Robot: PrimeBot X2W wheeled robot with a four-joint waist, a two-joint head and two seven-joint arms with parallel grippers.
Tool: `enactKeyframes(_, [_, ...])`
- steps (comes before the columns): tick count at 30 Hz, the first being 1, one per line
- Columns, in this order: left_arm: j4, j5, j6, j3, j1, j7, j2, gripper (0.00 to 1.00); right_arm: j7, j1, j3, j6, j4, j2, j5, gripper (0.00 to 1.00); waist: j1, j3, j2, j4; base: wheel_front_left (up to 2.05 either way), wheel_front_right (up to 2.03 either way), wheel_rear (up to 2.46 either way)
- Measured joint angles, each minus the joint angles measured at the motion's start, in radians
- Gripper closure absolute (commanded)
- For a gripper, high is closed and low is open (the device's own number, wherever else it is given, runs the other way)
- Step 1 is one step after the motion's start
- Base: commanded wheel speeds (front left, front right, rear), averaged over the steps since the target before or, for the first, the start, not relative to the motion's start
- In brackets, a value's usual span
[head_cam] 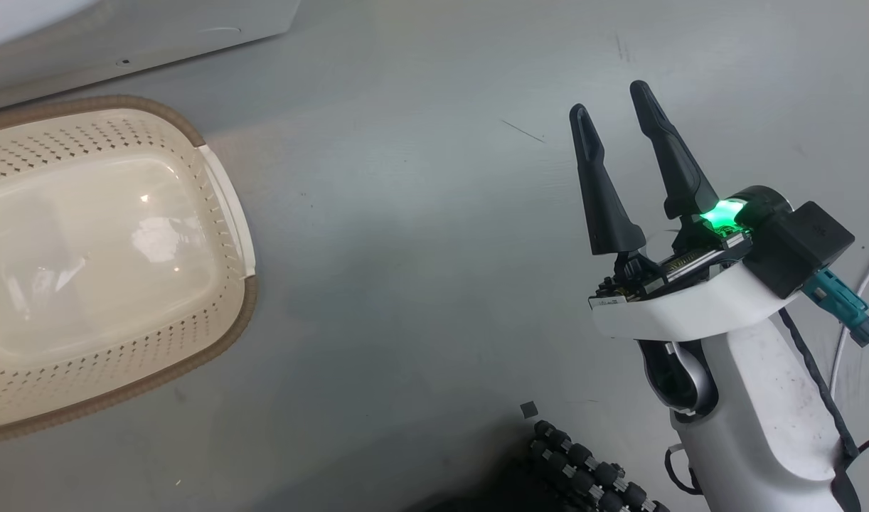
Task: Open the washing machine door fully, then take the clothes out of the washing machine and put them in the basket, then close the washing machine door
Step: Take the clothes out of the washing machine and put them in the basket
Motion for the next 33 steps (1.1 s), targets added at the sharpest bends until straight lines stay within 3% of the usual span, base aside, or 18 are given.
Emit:
enactKeyframes(16, [-0.009,-0.04,0.009,0.048,0.048,-0.191,-0.062,1.0,0.0,-0.001,-0.03,0.0,0.006,0.0,-0.03,0.0,0.0,-0.026,0.0,0.042,0.0,0.0,0.0])
enactKeyframes(33, [-0.091,-0.069,0.009,0.053,0.239,-0.531,-0.168,1.0,0.0,0.03,-0.048,0.0,0.045,-0.001,-0.1,0.0,-0.0001,-0.129,0.0,0.107,0.0,0.0,0.0])
